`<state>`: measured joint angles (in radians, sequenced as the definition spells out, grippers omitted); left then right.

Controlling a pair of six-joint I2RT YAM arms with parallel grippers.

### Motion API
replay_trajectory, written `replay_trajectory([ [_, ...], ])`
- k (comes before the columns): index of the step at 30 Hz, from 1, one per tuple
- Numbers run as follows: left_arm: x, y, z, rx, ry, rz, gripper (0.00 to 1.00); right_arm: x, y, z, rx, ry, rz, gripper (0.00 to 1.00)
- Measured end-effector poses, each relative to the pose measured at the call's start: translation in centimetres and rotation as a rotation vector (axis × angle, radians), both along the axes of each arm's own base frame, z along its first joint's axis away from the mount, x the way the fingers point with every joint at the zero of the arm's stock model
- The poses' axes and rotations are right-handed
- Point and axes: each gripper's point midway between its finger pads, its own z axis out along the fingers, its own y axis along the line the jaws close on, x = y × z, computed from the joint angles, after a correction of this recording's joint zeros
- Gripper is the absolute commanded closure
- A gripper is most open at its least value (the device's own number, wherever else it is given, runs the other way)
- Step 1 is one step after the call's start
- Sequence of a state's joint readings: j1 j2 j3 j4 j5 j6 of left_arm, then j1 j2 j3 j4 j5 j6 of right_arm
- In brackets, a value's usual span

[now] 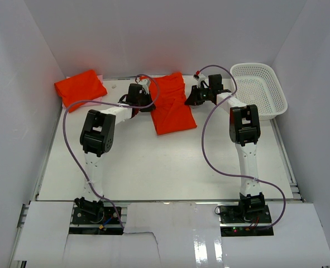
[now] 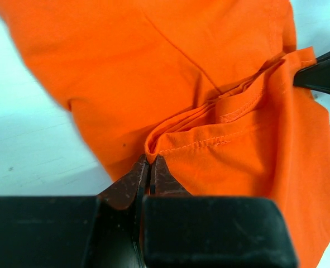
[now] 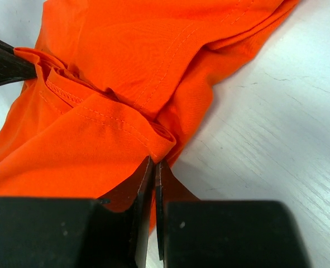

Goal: Fold and stack the t-shirts
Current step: Fold the folded rectangular tshirt in 1/3 of the way

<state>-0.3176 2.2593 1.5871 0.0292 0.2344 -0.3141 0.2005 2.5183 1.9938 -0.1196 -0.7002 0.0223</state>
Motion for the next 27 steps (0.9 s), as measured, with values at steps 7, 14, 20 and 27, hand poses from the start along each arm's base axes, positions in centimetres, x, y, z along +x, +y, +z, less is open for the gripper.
replay_trajectory([
  [7, -0.1, 1.2, 0.0, 0.004, 0.008, 0.020, 0.90, 0.1, 0.0, 0.0, -0.001, -0.004, -0.002, 0.92],
  [14, 0.1, 1.9, 0.5, 0.002, 0.002, 0.033, 0.89, 0.2, -0.1, 0.0, -0.003, -0.007, -0.003, 0.92],
  [20, 0.1, 2.7, 0.6, 0.000, 0.006, 0.049, 0.89, 0.3, -0.4, 0.0, -0.004, -0.009, -0.009, 0.92],
  [27, 0.4, 3.2, 1.5, -0.015, -0.005, 0.066, 0.88, 0.4, -0.7, 0.0, -0.010, -0.021, -0.005, 0.92],
])
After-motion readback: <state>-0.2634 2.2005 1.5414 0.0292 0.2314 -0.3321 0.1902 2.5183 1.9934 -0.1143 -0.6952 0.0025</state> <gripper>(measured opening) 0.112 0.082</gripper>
